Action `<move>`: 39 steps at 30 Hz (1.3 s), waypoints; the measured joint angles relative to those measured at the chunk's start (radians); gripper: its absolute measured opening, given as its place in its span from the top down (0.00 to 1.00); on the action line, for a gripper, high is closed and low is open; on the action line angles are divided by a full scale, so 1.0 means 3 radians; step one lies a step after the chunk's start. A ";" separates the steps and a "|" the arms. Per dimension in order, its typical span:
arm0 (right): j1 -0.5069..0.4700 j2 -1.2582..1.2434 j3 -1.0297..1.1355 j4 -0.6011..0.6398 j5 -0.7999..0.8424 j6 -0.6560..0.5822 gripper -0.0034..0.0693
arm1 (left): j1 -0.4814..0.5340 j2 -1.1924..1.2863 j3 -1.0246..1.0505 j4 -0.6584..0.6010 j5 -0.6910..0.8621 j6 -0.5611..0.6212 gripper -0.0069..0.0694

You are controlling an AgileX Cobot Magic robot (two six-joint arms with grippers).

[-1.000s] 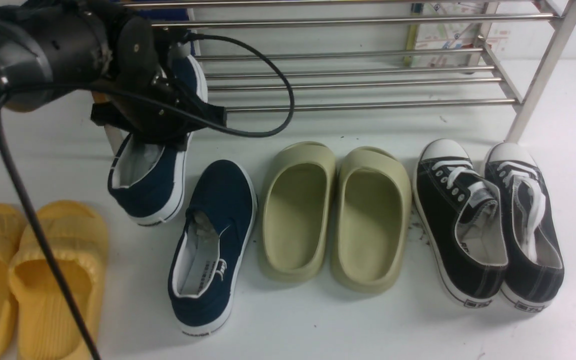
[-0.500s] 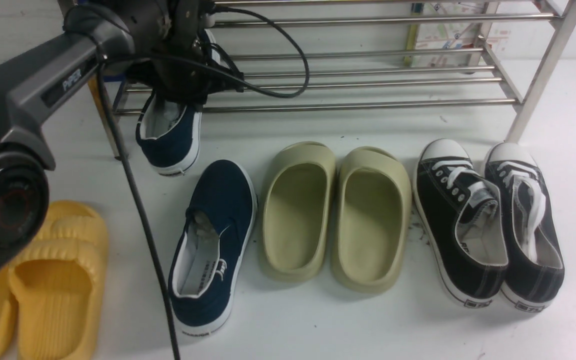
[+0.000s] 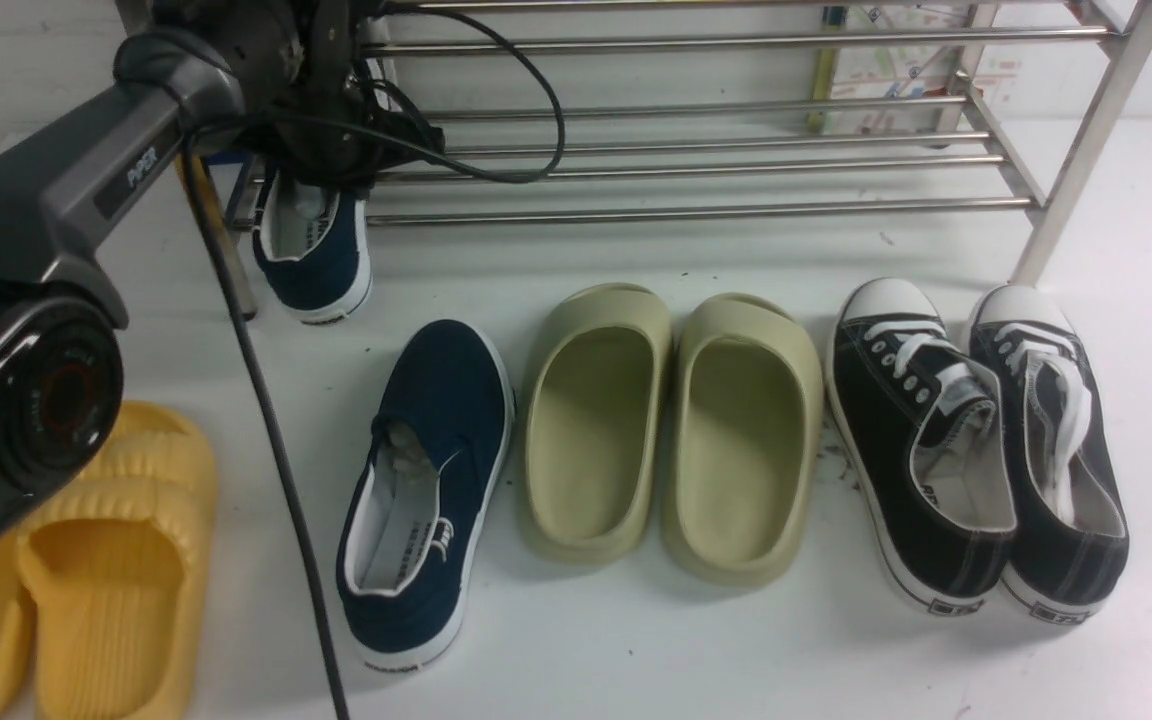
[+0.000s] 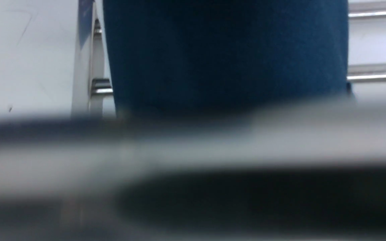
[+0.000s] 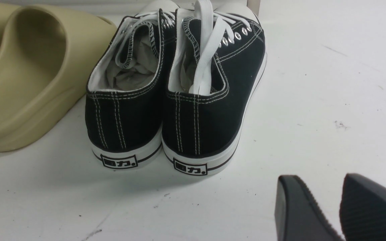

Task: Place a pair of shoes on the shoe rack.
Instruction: Use the left arm to put a shoe into the shoe rack

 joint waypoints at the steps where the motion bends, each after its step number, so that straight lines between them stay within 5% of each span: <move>1: 0.0000 0.0000 0.0000 0.0000 0.0000 0.0000 0.62 | 0.0000 0.0003 0.0000 0.0000 -0.0013 0.0000 0.89; 10: 0.0000 0.0000 0.0000 0.0000 0.0000 0.0000 0.62 | 0.0000 0.0017 -0.0006 0.0036 -0.0090 0.0000 0.82; 16: 0.0000 0.0000 0.0000 0.0000 0.0000 0.0000 0.62 | -0.0004 0.0007 -0.0017 0.0072 -0.0182 -0.0026 0.49; 23: 0.0000 0.0000 0.0000 0.0003 0.0000 0.0000 0.62 | -0.0004 -0.0119 -0.0017 0.0049 0.0159 -0.0041 0.30; 33: 0.0000 0.0000 0.0000 0.0003 0.0000 0.0000 0.62 | -0.0004 -0.0870 0.0083 -0.0189 0.1044 0.0012 0.31; 39: 0.0000 0.0000 0.0000 0.0003 0.0000 0.0000 0.62 | -0.0004 -0.1622 0.1030 -0.0301 0.0795 -0.0056 0.56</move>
